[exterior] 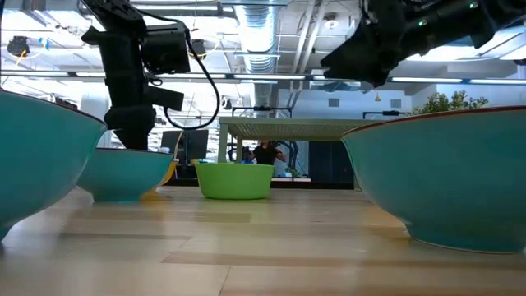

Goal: Pick & Place Mini bowls
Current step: Put the left yellow patterned bowl on the shelf

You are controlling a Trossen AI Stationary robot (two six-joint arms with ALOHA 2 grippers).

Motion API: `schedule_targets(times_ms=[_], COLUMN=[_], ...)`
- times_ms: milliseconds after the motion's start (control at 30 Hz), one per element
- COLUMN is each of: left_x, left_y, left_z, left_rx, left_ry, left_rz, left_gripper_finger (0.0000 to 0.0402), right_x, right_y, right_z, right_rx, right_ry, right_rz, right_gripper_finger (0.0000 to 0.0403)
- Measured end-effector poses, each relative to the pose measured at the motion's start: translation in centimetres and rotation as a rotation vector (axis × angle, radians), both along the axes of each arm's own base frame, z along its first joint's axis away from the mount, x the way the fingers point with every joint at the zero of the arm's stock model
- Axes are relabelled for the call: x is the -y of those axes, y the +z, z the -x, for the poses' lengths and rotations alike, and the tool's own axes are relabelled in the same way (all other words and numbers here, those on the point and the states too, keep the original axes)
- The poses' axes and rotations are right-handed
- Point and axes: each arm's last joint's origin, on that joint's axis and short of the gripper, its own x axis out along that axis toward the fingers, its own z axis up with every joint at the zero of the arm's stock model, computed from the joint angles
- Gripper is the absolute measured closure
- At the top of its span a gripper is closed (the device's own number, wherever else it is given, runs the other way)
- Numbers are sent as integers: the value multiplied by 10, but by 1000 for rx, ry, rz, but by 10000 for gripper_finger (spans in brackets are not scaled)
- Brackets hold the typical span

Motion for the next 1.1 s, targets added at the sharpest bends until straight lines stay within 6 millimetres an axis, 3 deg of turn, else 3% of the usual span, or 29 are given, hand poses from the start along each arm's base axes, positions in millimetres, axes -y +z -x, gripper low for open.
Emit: schedule_targets(times_ms=[167,367,733,900,1100], left_x=[-2,7,5,2,-3], left_y=[-3,13,131,163,155], left_z=[3,7,11,-8,-50], left_rx=[-28,36,379,390,236], left_ry=[-28,-59,-67,-173,-343], left_rz=[-19,-11,-250,-335,-380], left_gripper_finger=[382,390,392,393,392], right_x=[-7,-14,-15,-10,-8], right_y=[4,6,14,15,13], right_z=[0,2,6,5,5], right_rx=[41,53,100,109,101], right_ry=[26,57,65,43,21], right_rz=[-13,-17,-24,-24,-77], right_gripper_finger=[201,214,236,245,257])
